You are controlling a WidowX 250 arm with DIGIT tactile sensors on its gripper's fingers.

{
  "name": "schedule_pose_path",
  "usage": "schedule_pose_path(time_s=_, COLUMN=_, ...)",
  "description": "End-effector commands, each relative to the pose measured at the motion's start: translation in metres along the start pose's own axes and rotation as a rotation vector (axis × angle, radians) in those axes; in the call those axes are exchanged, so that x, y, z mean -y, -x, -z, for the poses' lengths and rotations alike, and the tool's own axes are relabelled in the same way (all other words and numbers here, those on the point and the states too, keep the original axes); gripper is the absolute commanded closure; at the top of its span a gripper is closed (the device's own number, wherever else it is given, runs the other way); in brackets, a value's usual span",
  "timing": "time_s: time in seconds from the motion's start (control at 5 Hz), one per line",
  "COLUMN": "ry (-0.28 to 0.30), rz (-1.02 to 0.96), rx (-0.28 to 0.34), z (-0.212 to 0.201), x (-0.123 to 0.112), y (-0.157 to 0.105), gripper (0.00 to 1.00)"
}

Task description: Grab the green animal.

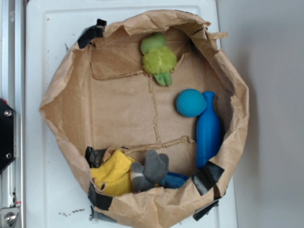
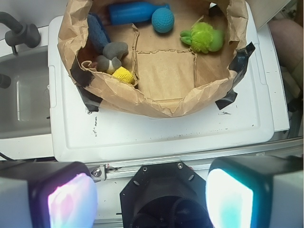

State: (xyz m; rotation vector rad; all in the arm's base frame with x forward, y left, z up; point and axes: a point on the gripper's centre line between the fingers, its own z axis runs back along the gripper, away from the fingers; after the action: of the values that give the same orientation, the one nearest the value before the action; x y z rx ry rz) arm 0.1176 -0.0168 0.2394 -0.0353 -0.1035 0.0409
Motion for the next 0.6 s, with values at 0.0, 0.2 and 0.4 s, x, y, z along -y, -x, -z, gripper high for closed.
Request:
schedule_pose_path(time_s=0.0, ry=0.0, rz=0.0, rx=0.0, z=0.0, x=0.0, y=0.0, gripper=0.0)
schedule_pose_path(time_s=0.2, ry=-0.003, rz=-0.027, rx=0.029, z=0.006, x=0.001, y=-0.031, gripper=0.0)
schedule_pose_path(time_s=0.4, ry=0.006, rz=-0.026, rx=0.041, z=0.012, x=-0.004, y=-0.064, gripper=0.0)
